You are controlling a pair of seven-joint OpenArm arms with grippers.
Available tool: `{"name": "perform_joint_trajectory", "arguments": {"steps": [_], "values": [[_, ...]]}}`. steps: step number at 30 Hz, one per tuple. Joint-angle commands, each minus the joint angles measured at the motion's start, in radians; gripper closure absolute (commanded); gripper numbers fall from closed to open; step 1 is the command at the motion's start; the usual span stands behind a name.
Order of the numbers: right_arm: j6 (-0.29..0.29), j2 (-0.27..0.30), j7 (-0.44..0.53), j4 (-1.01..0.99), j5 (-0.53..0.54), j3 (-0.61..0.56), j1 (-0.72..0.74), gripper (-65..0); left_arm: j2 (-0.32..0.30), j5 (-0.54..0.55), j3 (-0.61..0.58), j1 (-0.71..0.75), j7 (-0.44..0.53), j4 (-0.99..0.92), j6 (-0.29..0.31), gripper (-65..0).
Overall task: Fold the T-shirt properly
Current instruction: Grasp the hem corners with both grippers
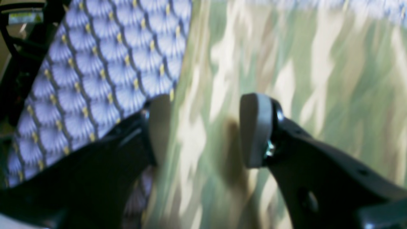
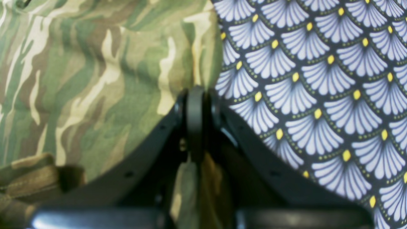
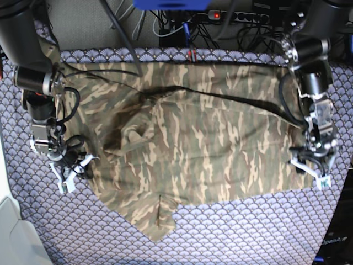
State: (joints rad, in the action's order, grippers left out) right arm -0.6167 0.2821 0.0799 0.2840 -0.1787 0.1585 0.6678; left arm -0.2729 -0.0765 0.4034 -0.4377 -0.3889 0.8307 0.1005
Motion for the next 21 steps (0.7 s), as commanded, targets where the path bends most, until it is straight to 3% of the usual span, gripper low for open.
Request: {"name": "perform_joint_trajectory", "arguments": {"steps": [1,4,7,10,12,21], "values": [[-0.009,0.01,-0.009,0.01,-0.006,0.0,0.027,0.0,-0.018,0.002,-0.005,-0.054,0.023,-0.009,-0.005,-34.3],[-0.009,0.01,-0.009,0.01,-0.006,0.0,0.023,0.0,-0.021,0.002,-0.005,-0.109,0.026,-0.092,-0.005,-34.3],[-0.009,0.01,-0.009,0.01,-0.006,0.0,0.023,0.0,-0.022,0.002,-0.007,-0.158,0.118,-0.196,-0.009,-34.3],[-0.009,0.01,-0.009,0.01,-0.006,0.0,0.025,0.0,-0.045,0.002,-0.01,-0.201,0.244,-0.357,-0.114,-34.7],[-0.009,0.01,-0.009,0.01,-0.006,0.0,0.025,0.0,-0.058,0.002,-0.01,-0.234,0.298,-0.457,-0.152,-34.8],[-0.009,0.012,-0.009,0.01,-0.005,0.0,0.023,0.0,-0.073,0.002,-0.01,-0.24,0.324,-0.509,-0.152,-34.8]]}}
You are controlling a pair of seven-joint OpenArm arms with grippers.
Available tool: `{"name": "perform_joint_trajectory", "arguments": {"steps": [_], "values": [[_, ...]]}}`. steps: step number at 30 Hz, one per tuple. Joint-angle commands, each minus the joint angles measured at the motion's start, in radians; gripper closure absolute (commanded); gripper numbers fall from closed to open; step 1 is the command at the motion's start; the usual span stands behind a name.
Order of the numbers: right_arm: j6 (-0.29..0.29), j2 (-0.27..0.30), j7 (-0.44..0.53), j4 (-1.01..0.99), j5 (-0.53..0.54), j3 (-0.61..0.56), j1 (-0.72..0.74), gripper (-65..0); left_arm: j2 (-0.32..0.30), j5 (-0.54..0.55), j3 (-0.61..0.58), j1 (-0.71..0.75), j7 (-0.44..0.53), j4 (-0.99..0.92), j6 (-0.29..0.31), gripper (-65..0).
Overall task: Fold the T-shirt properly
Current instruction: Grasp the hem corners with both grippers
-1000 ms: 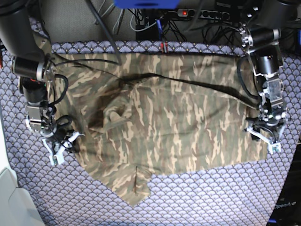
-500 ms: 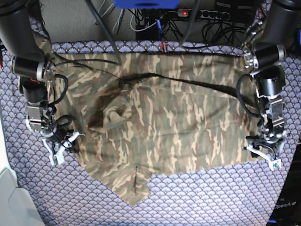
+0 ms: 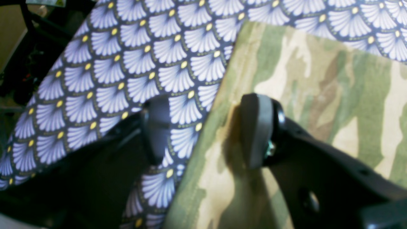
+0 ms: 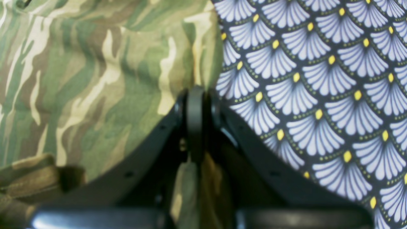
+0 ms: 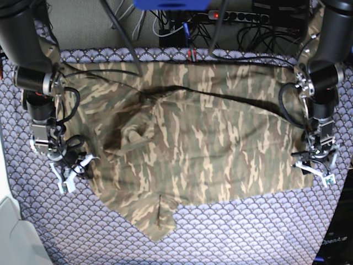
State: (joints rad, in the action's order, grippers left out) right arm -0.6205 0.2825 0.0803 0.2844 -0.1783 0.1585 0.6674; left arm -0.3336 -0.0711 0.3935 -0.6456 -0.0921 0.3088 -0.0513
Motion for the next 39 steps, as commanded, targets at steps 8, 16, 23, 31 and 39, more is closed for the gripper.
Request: {"name": "perform_joint_trajectory", "arguments": {"steps": [8,16,23,31,39], "values": [[-0.005,0.01,-0.009,0.009,-0.005,0.0,0.025,0.0,-0.006,-0.003,0.0,-0.006,0.032,0.011,0.0,-34.8],[-0.005,0.01,-0.009,0.009,-0.005,0.0,0.025,0.0,0.023,-0.003,0.0,0.065,0.099,0.01,0.0,-34.7],[-0.005,0.01,-0.01,0.009,-0.005,0.0,0.025,0.0,0.043,-0.003,0.0,0.077,0.097,0.01,0.0,-16.7],[-0.005,0.011,-0.014,0.009,-0.005,0.0,0.019,0.0,0.046,0.003,0.002,0.077,0.018,0.02,-0.005,-1.0],[-0.005,0.011,-0.017,0.009,-0.007,0.0,0.019,0.0,0.04,0.006,0.008,0.077,-0.002,0.097,-0.005,-1.0]]}}
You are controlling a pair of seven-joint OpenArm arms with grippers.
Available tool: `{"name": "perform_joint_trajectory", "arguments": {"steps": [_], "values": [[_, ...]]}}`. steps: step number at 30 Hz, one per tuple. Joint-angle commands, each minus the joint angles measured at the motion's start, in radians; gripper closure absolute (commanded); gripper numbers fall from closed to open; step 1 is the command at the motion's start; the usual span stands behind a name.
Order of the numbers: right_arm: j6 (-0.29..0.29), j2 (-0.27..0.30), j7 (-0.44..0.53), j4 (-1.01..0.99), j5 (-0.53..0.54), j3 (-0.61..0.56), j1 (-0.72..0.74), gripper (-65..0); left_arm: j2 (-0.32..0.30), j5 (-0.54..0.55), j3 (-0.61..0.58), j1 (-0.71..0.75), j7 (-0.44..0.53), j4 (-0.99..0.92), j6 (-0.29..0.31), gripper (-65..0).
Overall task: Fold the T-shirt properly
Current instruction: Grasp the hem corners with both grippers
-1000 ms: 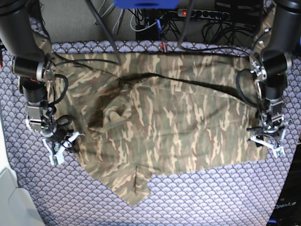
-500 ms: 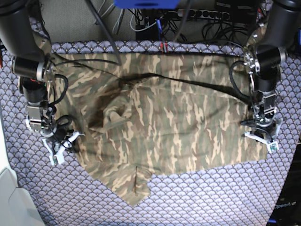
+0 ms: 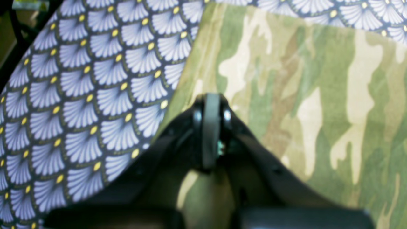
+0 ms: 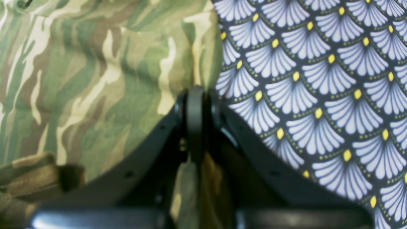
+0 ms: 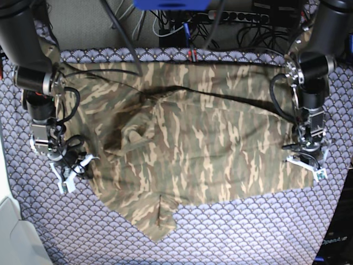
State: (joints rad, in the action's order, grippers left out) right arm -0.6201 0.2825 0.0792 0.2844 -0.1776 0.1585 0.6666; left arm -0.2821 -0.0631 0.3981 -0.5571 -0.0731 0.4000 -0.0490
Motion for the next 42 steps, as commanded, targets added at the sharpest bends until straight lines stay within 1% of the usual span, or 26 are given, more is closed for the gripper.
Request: {"name": "perform_joint_trajectory", "arguments": {"steps": [1,3,4,6,7,10,11,12,15,21,31,42], "values": [[-0.005,0.011,-0.015,0.009,-0.007,0.0,0.02,0.0,-0.013,-0.002,0.003,-0.011,-0.058,0.032,-0.004,-1.0],[-0.005,0.011,-0.015,0.009,-0.007,0.0,0.02,0.0,-0.021,-0.002,0.002,-0.011,-0.173,0.096,-0.002,-3.3],[-0.005,0.011,-0.015,0.009,-0.009,-0.001,0.02,0.0,-0.032,-0.002,-0.003,-0.011,-0.224,0.138,-0.001,-5.6],[-0.005,0.011,-0.015,0.009,-0.007,-0.001,0.02,0.0,-0.035,-0.004,-0.003,-0.014,-0.285,0.195,-0.001,-11.8],[-0.005,0.011,-0.015,0.009,-0.007,-0.001,0.02,0.0,-0.036,-0.008,-0.003,-0.017,-0.304,0.215,0.002,-15.8],[-0.005,0.011,-0.015,0.009,-0.009,-0.001,0.02,0.0,-0.042,-0.011,-0.005,-0.021,-0.319,0.224,0.044,-27.8],[-0.005,0.011,-0.015,0.009,-0.009,-0.001,0.02,0.0,-0.044,-0.011,-0.005,-0.021,-0.319,0.224,0.061,-30.5],[-0.005,0.011,-0.015,0.009,-0.009,-0.001,0.02,0.0,-0.052,-0.011,-0.005,-0.017,-0.316,0.222,0.077,-31.8],[-0.005,0.011,-0.015,0.009,-0.007,-0.001,0.02,0.0,-0.053,-0.011,-0.005,-0.014,-0.314,0.213,0.102,-31.7],[-0.005,0.011,-0.015,0.009,-0.007,-0.001,0.02,0.0,-0.053,-0.002,0.003,-0.017,-0.313,0.149,0.094,-31.9],[-0.005,0.01,-0.008,0.009,-0.007,0.0,0.02,0.0,-0.05,-0.004,-0.003,-0.011,-0.321,0.145,0.102,-31.6],[-0.005,0.008,-0.015,0.009,-0.01,-0.004,0.02,0.0,-0.047,-0.002,0.0,-0.011,-0.314,0.145,0.094,-31.6]]}}
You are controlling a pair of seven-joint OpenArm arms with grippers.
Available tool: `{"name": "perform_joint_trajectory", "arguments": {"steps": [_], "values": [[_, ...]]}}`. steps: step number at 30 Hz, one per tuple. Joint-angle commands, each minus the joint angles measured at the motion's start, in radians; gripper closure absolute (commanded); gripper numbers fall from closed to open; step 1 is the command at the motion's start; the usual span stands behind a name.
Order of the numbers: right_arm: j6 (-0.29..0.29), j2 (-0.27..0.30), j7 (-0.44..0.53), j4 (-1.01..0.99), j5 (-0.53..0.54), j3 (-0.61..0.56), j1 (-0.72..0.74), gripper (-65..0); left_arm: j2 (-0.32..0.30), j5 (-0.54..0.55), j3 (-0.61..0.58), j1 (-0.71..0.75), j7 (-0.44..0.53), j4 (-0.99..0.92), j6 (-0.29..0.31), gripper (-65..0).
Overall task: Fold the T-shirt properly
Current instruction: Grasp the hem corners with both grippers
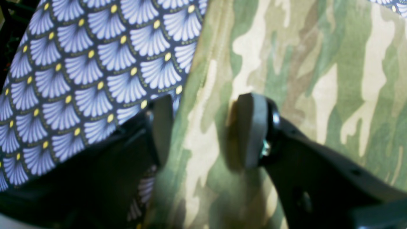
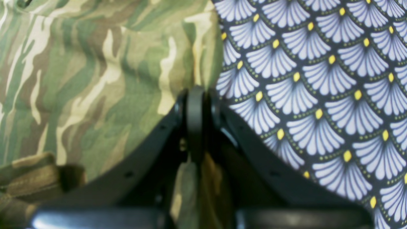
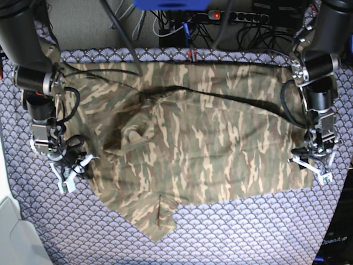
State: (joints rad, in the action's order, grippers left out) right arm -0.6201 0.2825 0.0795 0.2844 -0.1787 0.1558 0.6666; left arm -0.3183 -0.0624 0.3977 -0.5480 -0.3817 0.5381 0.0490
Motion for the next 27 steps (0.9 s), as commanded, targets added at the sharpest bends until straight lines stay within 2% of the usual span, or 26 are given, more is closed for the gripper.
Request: {"name": "perform_joint_trajectory", "arguments": {"steps": [1,6,12,18,19,21,24,25,27], "values": [[-0.005,0.008,-0.016,0.009,-0.009,-0.002,0.02,0.0,-0.011,-0.003,0.002,-0.02,-0.006,0.006,-0.004,-31.6],[-0.005,0.008,-0.016,0.009,-0.008,0.001,0.02,0.0,-0.012,-0.003,0.004,-0.02,-0.001,-0.039,-0.002,-31.9],[-0.005,0.008,-0.016,0.009,-0.009,0.001,0.02,0.0,-0.011,-0.003,0.004,-0.022,0.065,-0.109,-0.004,-32.0],[-0.005,0.008,-0.016,0.009,-0.009,0.001,0.02,0.0,0.0,-0.003,-0.001,-0.02,0.056,-0.134,-0.004,-31.1],[-0.005,0.008,-0.016,0.009,-0.009,0.001,0.02,0.0,0.009,-0.003,-0.003,-0.019,0.056,-0.134,-0.004,-28.8],[-0.005,0.008,-0.016,0.009,-0.009,0.001,0.02,0.0,0.018,-0.003,-0.003,0.001,0.056,-0.134,-0.004,-20.4],[-0.005,0.008,-0.016,0.009,-0.009,0.001,0.02,0.0,0.021,-0.001,0.004,0.029,0.056,-0.134,-0.004,-1.5],[-0.005,0.008,-0.016,0.009,-0.009,0.001,0.02,0.0,0.028,-0.001,0.005,0.036,0.056,-0.134,-0.004,0.0],[-0.005,0.01,-0.016,0.009,-0.009,0.001,0.02,0.0,0.038,-0.001,0.005,0.052,0.056,-0.132,-0.004,-1.7]]}}
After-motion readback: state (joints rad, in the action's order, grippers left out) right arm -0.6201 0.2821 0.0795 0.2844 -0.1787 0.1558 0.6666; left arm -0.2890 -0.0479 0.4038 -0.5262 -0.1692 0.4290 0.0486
